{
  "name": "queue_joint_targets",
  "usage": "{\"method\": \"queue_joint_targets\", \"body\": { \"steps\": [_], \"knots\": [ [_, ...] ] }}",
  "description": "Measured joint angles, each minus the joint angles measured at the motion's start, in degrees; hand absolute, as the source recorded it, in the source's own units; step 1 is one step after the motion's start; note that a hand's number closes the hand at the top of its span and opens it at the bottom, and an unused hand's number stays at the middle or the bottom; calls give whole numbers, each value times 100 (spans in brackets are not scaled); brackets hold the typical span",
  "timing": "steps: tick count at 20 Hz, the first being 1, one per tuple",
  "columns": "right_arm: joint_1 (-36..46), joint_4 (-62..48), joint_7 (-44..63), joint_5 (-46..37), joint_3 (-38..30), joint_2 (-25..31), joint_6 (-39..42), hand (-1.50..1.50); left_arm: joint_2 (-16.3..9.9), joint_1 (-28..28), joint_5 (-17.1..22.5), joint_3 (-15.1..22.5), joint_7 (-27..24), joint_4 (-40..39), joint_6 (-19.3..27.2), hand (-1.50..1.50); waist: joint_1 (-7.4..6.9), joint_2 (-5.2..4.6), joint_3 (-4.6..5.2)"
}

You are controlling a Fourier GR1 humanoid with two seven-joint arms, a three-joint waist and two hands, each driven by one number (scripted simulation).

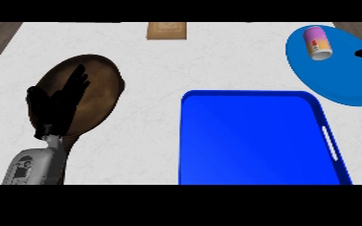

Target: Pick the can from the tray and place it in the plate

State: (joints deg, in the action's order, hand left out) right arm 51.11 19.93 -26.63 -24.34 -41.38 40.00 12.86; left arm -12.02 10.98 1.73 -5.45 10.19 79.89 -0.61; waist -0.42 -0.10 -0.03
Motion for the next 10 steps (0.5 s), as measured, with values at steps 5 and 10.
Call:
{"method": "queue_joint_targets", "body": {
  "steps": [5, 10],
  "knots": [
    [-215, -278, -41, 356, -165, 294, 713, -150, 23, -101, -17, 39, -56, 119, -51, 0, -45, -21, -5],
    [-432, -342, -306, 545, -156, 551, 1003, -150, 12, -137, -28, 23, -32, 155, -99, 0, -66, -29, -6]
  ]
}}
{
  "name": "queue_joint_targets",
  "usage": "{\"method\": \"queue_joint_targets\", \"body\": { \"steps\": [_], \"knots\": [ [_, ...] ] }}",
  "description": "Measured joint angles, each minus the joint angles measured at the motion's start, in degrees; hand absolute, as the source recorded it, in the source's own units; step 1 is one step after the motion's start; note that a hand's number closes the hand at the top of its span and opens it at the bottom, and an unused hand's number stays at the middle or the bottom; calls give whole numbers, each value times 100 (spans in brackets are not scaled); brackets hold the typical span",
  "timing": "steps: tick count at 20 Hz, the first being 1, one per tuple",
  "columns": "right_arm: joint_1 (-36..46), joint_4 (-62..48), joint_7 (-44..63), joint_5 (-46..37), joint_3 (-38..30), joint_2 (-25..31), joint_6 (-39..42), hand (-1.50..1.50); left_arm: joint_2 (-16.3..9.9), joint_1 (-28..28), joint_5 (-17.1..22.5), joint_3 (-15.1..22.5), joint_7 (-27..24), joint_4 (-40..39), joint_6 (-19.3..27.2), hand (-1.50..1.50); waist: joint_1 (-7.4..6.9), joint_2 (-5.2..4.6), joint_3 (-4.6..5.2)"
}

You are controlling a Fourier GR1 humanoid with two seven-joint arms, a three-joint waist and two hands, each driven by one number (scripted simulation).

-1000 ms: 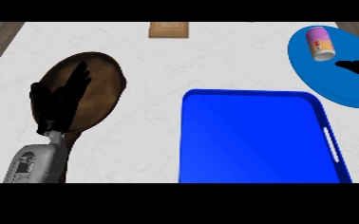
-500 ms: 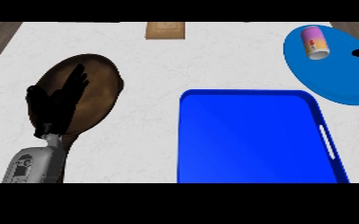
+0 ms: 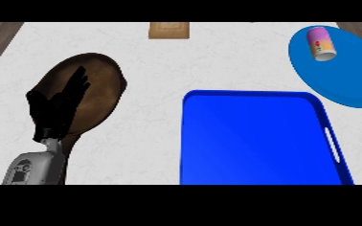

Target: Pick the can from the tray and place it in the plate

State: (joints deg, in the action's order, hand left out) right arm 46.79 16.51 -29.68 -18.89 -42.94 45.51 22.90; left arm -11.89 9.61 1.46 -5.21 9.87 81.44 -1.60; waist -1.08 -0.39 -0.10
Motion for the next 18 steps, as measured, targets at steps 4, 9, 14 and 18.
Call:
{"method": "queue_joint_targets", "body": {
  "steps": [4, 9, 14, 18],
  "knots": [
    [-279, -126, -323, 52, 10, 197, 104, -150, 11, -9, 22, -8, 29, 70, -32, 0, -27, -15, -3],
    [-438, -264, -518, 116, 18, 372, 98, -150, 62, 60, -35, 2, 21, 9, 13, 0, -42, -27, -8],
    [-622, -384, -665, 127, 51, 582, 166, -150, 132, 78, -109, 38, -82, -67, 54, 0, -57, -38, -12],
    [-803, -450, -754, 101, 115, 679, 136, -150, 111, 69, -111, 6, -108, -85, 32, 0, -65, -38, -14]
  ]
}}
